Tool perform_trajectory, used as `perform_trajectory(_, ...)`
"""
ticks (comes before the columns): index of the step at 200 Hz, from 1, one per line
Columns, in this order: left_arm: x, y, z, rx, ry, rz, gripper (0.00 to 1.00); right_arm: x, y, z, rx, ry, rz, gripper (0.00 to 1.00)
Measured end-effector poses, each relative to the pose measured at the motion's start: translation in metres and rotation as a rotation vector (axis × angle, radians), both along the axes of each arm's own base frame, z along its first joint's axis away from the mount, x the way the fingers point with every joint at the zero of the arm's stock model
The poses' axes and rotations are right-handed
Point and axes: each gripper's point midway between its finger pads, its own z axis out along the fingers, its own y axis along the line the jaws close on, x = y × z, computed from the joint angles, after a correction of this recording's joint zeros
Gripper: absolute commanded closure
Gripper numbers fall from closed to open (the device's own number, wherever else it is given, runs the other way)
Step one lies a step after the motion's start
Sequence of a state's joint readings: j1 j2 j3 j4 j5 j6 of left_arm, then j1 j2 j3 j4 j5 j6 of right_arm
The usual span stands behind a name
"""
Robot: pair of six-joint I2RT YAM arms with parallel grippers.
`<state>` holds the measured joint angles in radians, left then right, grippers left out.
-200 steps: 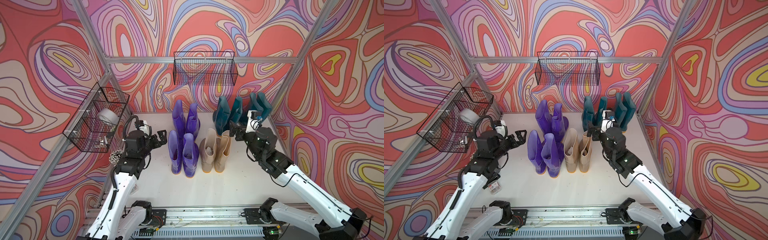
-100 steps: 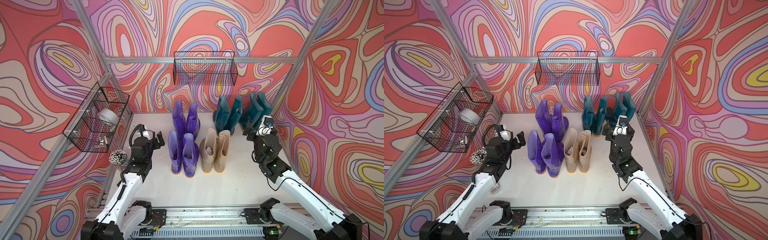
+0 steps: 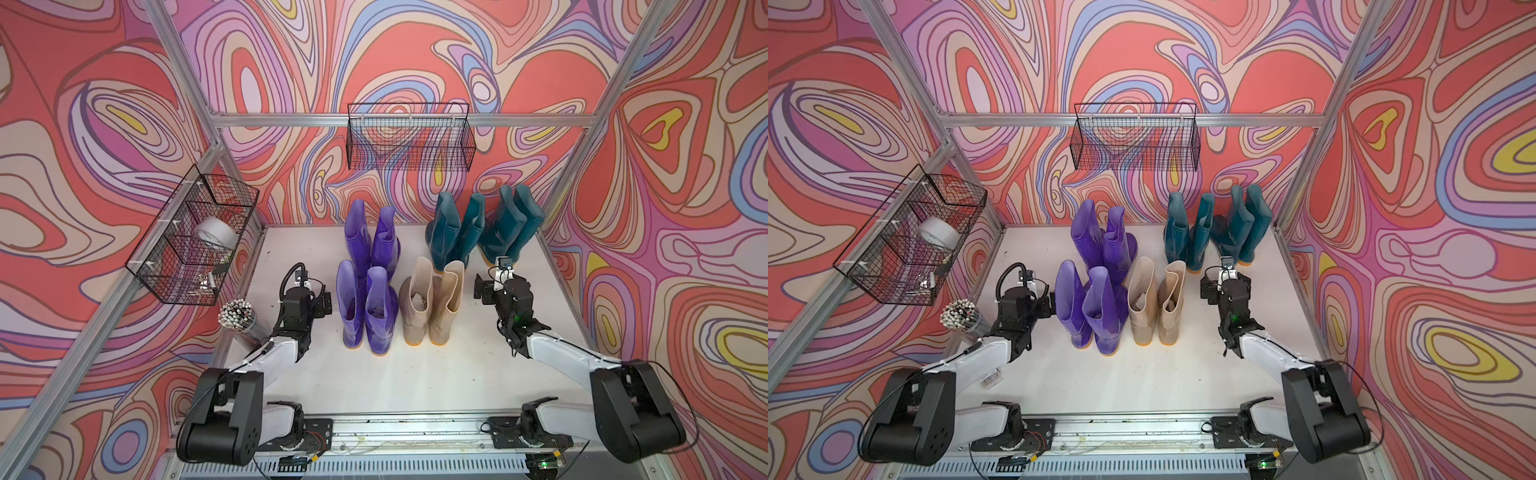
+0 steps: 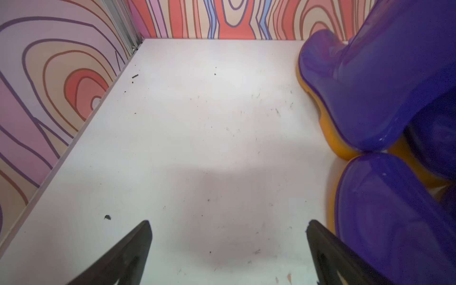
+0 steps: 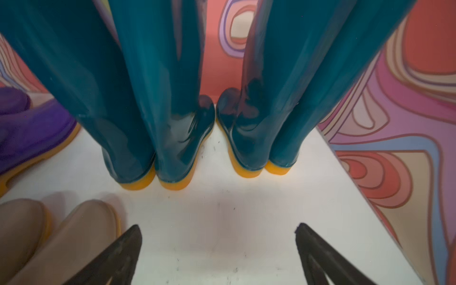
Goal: Match and arrange rain boots in pairs
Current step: Reset both arms
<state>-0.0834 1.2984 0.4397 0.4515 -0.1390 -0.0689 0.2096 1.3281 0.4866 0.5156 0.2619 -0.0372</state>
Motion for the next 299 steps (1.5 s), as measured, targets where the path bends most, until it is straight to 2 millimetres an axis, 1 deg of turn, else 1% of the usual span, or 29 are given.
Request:
perform_trajectory(14, 0.003, 0.0, 0.006, 0.003, -0.021, -0.014, 0.0, 0.004, 0.002, -0.009, 0.006, 0.011, 0.014, 0.02)
perform_trajectory(33, 0.01, 0.001, 0.016, 0.011, -0.091, -0.025, 0.0, 0.007, 0.004, -0.012, 0.022, -0.012, 0.028, 0.02)
perform_trajectory(41, 0.011, 0.0, 0.012, 0.015, -0.107, -0.031, 0.0, 0.008, 0.006, -0.014, 0.029, -0.015, 0.041, 0.02)
perform_trajectory(55, 0.01, 0.003, -0.012, 0.019, -0.095, -0.021, 0.0, 0.009, 0.009, -0.023, 0.047, -0.022, 0.066, 0.02)
perform_trajectory(70, 0.002, 0.011, -0.046, 0.031, -0.019, 0.008, 0.0, 0.007, 0.01, -0.041, 0.056, 0.017, 0.07, 0.02)
perform_trajectory(77, -0.002, 0.013, -0.053, 0.032, 0.005, 0.015, 0.0, 0.007, 0.007, -0.045, 0.049, 0.027, 0.061, 0.02)
perform_trajectory(87, 0.0, 0.015, -0.05, 0.031, -0.015, 0.022, 0.0, 0.008, 0.004, -0.046, 0.034, 0.027, 0.053, 0.02)
perform_trajectory(101, 0.007, 0.016, -0.042, 0.029, -0.037, 0.023, 0.0, 0.012, -0.001, -0.037, 0.02, -0.017, 0.048, 0.02)
perform_trajectory(113, 0.013, 0.015, -0.033, 0.026, -0.069, 0.02, 0.0, 0.018, -0.011, -0.033, 0.03, -0.062, 0.019, 0.02)
perform_trajectory(118, 0.015, 0.015, -0.031, 0.025, -0.076, 0.02, 0.0, 0.02, -0.018, -0.036, 0.037, -0.077, -0.003, 0.02)
perform_trajectory(127, 0.017, 0.014, -0.028, 0.024, -0.082, 0.016, 0.0, 0.018, -0.031, -0.044, 0.039, -0.098, -0.049, 0.02)
perform_trajectory(137, 0.019, 0.014, -0.025, 0.023, -0.094, 0.016, 0.0, 0.007, -0.045, -0.065, 0.038, -0.065, -0.1, 0.02)
perform_trajectory(145, 0.018, 0.014, -0.025, 0.023, -0.093, 0.016, 0.0, -0.001, -0.05, -0.077, 0.035, -0.035, -0.124, 0.02)
perform_trajectory(152, 0.018, 0.014, -0.026, 0.023, -0.091, 0.016, 0.0, -0.002, -0.052, -0.082, 0.035, -0.023, -0.137, 0.02)
perform_trajectory(159, 0.018, 0.014, -0.026, 0.022, -0.09, 0.013, 0.0, 0.0, -0.054, -0.082, 0.037, -0.017, -0.146, 0.02)
perform_trajectory(166, 0.019, 0.013, -0.025, 0.021, -0.093, 0.013, 0.0, 0.008, -0.054, -0.077, 0.042, -0.023, -0.153, 0.02)
perform_trajectory(176, 0.019, 0.013, -0.025, 0.021, -0.093, 0.012, 0.0, 0.022, -0.055, -0.064, 0.057, -0.056, -0.161, 0.02)
perform_trajectory(185, 0.019, 0.013, -0.025, 0.02, -0.093, 0.009, 0.0, 0.03, -0.057, -0.053, 0.069, -0.086, -0.168, 0.02)
perform_trajectory(199, 0.019, 0.012, -0.025, 0.019, -0.094, 0.007, 0.0, 0.035, -0.06, -0.045, 0.081, -0.108, -0.179, 0.02)
perform_trajectory(225, 0.019, 0.012, -0.025, 0.018, -0.094, 0.006, 0.0, 0.033, -0.062, -0.05, 0.085, -0.088, -0.187, 0.02)
perform_trajectory(299, 0.019, 0.012, -0.025, 0.018, -0.094, 0.006, 0.0, 0.032, -0.062, -0.053, 0.086, -0.074, -0.189, 0.02)
